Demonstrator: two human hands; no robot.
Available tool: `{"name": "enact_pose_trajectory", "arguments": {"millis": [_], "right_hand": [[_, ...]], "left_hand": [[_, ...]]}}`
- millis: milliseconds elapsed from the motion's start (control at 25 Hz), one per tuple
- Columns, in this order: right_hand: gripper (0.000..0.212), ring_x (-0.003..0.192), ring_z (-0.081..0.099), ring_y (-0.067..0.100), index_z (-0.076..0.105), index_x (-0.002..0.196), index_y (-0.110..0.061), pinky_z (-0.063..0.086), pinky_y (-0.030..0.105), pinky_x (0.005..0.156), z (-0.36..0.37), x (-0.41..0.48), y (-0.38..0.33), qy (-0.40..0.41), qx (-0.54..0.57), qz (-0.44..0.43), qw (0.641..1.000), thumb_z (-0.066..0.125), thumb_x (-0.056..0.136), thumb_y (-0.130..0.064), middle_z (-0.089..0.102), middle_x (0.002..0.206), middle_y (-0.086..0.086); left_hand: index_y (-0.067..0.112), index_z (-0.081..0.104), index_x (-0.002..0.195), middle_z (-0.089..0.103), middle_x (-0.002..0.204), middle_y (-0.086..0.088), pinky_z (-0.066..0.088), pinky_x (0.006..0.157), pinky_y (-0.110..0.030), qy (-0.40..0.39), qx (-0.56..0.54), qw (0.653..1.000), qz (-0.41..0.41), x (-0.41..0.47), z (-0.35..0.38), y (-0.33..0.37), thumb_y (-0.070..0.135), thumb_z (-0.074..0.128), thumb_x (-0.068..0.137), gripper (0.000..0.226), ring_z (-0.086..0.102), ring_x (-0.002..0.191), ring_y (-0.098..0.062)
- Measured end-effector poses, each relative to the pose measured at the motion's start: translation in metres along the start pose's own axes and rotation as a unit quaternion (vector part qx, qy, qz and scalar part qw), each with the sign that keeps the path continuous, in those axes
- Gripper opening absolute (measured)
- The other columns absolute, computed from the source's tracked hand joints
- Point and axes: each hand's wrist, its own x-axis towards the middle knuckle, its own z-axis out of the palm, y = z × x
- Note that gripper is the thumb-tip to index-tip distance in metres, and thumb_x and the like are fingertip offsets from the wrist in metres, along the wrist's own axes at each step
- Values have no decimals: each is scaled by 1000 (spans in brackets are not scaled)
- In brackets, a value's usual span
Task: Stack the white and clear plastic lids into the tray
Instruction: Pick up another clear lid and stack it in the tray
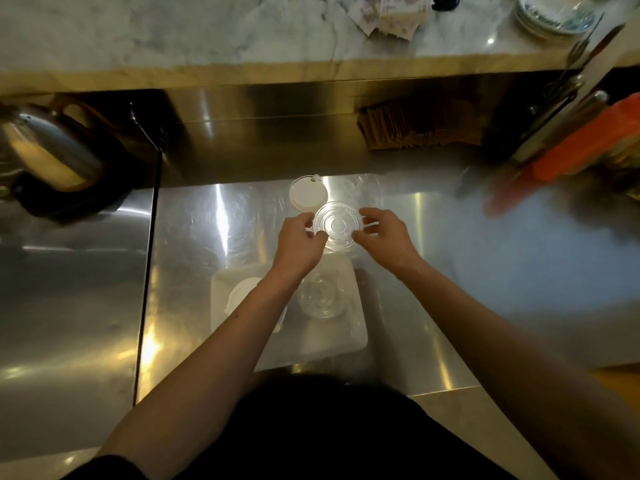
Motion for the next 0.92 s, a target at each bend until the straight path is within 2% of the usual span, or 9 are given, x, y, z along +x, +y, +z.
{"name": "enact_pose_trajectory", "arguments": {"millis": [160, 440, 720, 800, 920], "right_hand": [[51, 89, 58, 9, 55, 131, -15, 42, 12, 71, 4, -23, 0, -16, -20, -25, 999, 71, 83, -24, 59, 123, 8], [51, 100, 60, 13, 53, 133, -18, 47, 23, 83, 19, -56, 8, -53, -33, -46, 997, 69, 86, -28, 57, 127, 7], [48, 96, 55, 5, 54, 133, -22, 43, 17, 79, 22, -72, 20, -58, -66, -70, 994, 65, 87, -31, 57, 128, 1], [48, 95, 54, 6, 53, 134, -22, 42, 16, 78, 24, -76, 22, -67, -82, -89, 990, 64, 88, -31, 56, 127, 1], [48, 104, 57, 16, 51, 135, -21, 45, 26, 85, 26, -81, 24, -78, -130, -123, 981, 61, 89, -30, 57, 128, 3]], "left_hand": [[17, 50, 135, 52, 137, -6, 41, 83, -26, 8, -15, 1000, -19, -22, -4, -18, 21, 59, 88, 48, 53, 100, -11], [20, 49, 136, 50, 136, -2, 41, 85, -25, 31, -30, 998, -41, -61, -6, -46, 23, 58, 90, 47, 51, 103, -9], [18, 49, 135, 51, 135, -3, 46, 95, -30, 41, -49, 997, -50, -91, 3, -56, 20, 57, 89, 47, 55, 106, -11], [18, 47, 137, 51, 137, -4, 44, 93, -29, 35, -42, 997, -63, -96, 4, -59, 20, 57, 89, 49, 53, 106, -12], [17, 46, 138, 52, 137, -6, 43, 90, -29, 16, -30, 997, -73, -99, 2, -61, 21, 57, 88, 52, 56, 112, -18]]}}
